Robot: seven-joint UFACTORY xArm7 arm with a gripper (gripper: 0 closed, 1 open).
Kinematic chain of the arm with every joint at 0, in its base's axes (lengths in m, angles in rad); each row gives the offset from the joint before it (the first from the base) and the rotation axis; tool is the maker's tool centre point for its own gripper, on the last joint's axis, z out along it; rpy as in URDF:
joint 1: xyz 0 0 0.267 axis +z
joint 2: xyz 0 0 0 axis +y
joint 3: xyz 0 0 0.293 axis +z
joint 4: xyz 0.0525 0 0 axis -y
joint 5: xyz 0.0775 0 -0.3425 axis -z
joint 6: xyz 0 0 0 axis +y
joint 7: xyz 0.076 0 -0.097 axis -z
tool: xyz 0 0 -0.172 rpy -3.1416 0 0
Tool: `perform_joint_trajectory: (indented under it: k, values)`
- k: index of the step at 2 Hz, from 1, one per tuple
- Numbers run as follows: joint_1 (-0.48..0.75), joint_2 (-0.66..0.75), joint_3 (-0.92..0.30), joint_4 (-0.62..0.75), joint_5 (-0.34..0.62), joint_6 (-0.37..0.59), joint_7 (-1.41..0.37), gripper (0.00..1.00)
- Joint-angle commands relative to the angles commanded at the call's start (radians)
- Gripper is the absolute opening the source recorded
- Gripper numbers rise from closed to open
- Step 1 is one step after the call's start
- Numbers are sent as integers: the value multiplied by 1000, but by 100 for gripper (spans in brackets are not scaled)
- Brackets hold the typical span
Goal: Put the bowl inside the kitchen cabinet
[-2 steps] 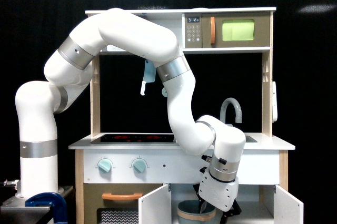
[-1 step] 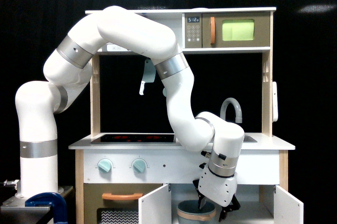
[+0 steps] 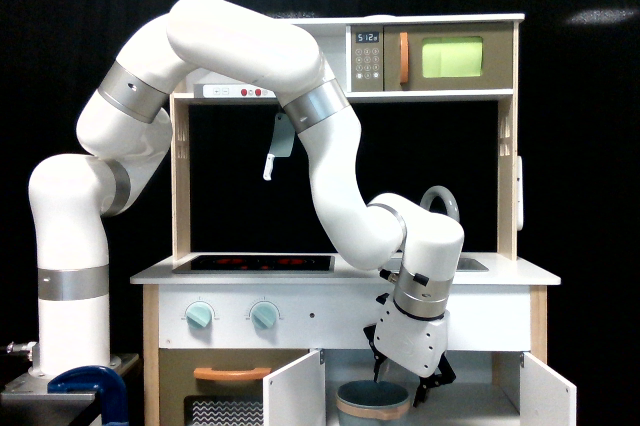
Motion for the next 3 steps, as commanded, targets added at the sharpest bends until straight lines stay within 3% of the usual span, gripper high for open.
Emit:
perform_joint_trajectory:
  k: [2, 3]
  values:
    - [-249, -385, -115, -118, -115, 366, -165, 100]
    - [-251, -471, -128, -184, -115, 390, -173, 100]
